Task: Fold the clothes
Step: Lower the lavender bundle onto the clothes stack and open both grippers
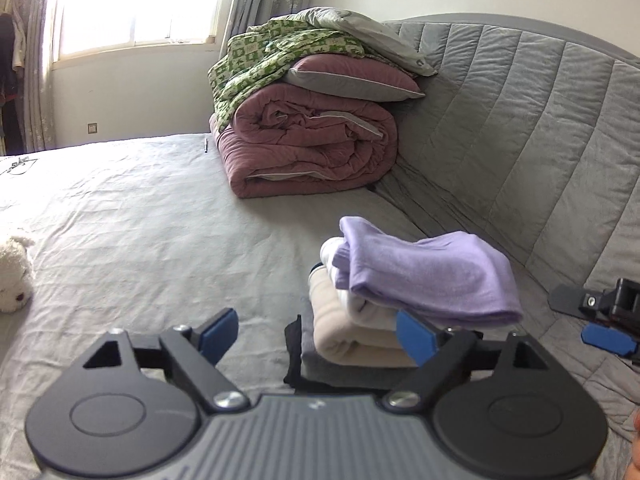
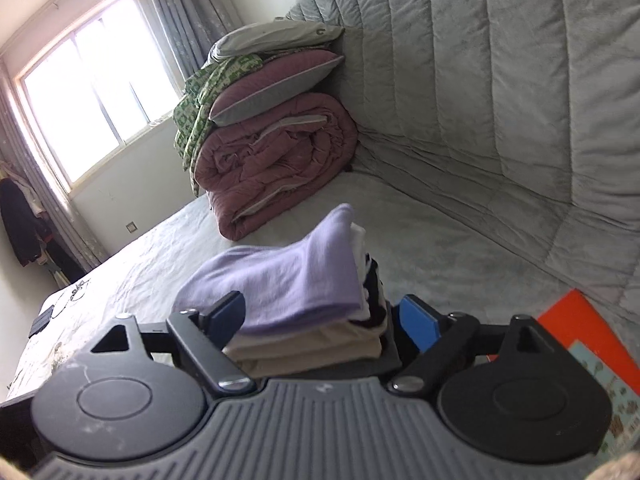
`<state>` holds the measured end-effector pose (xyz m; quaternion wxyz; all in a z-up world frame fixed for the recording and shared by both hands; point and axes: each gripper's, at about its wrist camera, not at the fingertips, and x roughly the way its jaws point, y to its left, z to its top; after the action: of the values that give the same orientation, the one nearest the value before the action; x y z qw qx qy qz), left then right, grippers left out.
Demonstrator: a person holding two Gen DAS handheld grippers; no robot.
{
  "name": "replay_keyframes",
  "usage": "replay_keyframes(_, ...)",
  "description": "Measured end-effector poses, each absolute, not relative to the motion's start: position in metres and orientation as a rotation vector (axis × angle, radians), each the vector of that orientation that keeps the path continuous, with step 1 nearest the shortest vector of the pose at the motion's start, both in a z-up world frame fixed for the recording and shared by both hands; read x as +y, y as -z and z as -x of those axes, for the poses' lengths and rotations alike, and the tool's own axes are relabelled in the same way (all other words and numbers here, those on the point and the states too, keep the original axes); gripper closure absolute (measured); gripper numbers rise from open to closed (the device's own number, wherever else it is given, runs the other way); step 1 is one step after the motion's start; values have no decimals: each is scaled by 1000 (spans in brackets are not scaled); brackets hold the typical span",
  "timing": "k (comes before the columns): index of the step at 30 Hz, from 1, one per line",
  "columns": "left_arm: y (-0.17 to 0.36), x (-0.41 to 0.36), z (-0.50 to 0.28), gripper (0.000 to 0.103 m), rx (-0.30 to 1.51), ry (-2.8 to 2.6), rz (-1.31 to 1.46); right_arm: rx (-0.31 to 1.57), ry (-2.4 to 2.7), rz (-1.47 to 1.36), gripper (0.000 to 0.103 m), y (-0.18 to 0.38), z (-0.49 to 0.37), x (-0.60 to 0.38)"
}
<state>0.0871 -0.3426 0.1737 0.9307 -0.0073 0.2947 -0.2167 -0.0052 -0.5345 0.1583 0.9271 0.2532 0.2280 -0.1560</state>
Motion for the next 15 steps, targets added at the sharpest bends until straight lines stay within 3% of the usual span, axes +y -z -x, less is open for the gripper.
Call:
replay_keyframes(2, -178, -337, -75, 1, 603, 450, -2, 455, 335, -549, 0, -158, 25, -520)
replay_keyframes(15, -167, -300, -23, 1, 695, 385, -29, 461, 474, -505, 0, -154, 77, -453)
